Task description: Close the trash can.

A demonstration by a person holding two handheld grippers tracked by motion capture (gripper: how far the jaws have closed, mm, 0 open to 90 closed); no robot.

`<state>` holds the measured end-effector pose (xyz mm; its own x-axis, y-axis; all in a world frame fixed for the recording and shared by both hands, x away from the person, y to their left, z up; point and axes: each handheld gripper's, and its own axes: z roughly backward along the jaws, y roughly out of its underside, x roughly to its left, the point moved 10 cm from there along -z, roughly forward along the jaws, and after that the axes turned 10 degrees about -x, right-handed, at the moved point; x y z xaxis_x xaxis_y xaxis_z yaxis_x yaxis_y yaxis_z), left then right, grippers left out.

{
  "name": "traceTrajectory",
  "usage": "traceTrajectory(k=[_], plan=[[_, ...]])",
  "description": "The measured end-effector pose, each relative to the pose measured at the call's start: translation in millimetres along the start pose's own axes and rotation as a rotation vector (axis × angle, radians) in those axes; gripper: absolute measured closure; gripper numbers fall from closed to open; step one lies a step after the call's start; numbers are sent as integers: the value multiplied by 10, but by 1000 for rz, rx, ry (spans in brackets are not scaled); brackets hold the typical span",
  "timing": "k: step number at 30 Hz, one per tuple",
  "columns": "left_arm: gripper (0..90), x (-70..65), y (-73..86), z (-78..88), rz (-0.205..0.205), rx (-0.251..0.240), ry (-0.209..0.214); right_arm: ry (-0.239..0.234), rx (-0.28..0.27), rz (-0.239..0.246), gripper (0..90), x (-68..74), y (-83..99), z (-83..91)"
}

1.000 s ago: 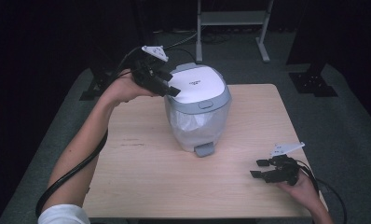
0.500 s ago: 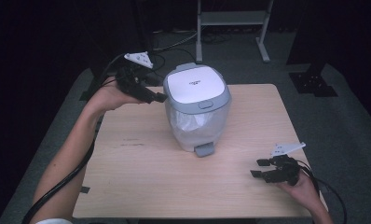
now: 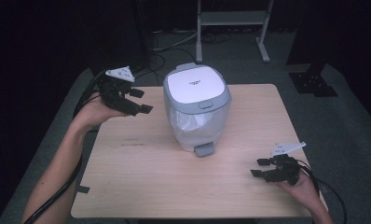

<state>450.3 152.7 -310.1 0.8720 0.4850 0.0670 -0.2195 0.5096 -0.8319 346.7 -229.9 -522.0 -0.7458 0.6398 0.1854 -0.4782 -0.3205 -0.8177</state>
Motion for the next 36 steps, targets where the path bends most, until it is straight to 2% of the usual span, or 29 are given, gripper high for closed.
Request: traceTrajectory(k=[3, 13, 20, 36], plan=[[259, 3, 118, -2, 10, 9, -5, -1, 8, -1, 398, -3, 17, -15], [246, -5, 430, -74, 30, -6, -24, -3, 5, -3, 396, -9, 10, -22], [219, -55, 604, -159, 53, -15, -23, -2, 6, -6, 394, -20, 20, -24], [179, -154, 935, -322, 62, -12, -30, 0, 3, -15, 394, -32, 39, 5]])
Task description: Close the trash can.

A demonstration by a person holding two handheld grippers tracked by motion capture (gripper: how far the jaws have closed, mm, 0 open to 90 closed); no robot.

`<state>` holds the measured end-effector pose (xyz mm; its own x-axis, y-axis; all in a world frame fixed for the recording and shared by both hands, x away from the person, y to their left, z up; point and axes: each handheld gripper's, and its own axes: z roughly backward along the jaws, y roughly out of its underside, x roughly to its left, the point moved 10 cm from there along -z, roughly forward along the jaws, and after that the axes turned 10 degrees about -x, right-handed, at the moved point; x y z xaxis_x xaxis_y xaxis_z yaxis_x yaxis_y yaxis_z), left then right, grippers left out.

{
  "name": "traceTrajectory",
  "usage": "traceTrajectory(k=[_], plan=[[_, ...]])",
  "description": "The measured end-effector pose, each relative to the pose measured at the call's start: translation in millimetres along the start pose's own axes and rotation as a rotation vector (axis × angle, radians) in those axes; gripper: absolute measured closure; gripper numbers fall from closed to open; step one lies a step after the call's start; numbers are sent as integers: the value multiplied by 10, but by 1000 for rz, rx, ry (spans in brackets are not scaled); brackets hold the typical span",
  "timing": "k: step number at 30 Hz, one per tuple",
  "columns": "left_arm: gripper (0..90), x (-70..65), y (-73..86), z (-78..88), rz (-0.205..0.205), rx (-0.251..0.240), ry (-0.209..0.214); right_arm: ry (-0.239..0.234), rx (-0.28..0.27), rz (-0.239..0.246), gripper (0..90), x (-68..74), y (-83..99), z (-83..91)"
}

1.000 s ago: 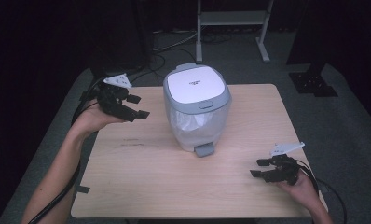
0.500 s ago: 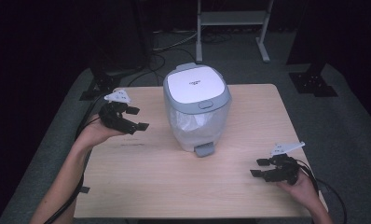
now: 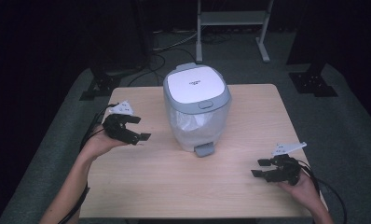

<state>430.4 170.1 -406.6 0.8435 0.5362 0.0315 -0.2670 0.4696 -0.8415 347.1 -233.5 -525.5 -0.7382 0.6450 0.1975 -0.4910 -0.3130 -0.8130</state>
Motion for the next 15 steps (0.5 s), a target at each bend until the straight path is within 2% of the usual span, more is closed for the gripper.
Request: traceTrajectory(k=[15], plan=[[171, -86, 218, -93, 1, -1, -11, -3, 3, -6, 394, 0, 20, -1]])
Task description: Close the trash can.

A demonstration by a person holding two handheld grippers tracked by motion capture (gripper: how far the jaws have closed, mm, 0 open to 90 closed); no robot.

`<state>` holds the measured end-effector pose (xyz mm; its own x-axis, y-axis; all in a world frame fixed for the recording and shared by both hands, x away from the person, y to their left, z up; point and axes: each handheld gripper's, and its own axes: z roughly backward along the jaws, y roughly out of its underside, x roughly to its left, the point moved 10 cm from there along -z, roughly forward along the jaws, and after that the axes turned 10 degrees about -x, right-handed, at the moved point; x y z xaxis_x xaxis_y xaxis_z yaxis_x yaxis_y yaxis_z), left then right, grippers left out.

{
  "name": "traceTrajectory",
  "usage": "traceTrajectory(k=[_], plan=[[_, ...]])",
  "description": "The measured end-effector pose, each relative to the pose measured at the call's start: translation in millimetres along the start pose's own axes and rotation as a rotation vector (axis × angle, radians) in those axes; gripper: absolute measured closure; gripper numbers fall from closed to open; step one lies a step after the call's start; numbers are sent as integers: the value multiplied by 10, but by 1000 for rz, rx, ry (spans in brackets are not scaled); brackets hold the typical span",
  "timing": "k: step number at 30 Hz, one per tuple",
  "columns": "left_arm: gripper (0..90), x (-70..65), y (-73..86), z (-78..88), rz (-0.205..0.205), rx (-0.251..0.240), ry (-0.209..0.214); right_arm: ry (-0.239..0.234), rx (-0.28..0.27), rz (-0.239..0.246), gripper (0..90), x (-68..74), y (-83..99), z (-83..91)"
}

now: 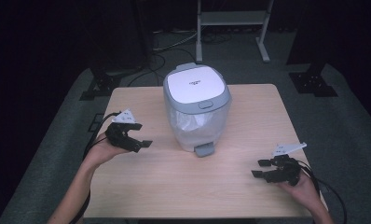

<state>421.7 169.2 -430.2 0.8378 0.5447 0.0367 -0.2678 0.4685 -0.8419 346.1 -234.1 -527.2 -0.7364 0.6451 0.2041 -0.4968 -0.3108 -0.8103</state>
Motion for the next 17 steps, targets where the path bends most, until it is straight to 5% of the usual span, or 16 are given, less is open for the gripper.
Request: traceTrajectory(k=[17], plan=[[170, -80, 289, -77, 8, 10, -13, 0, -4, 3, 394, 12, 6, 2]])
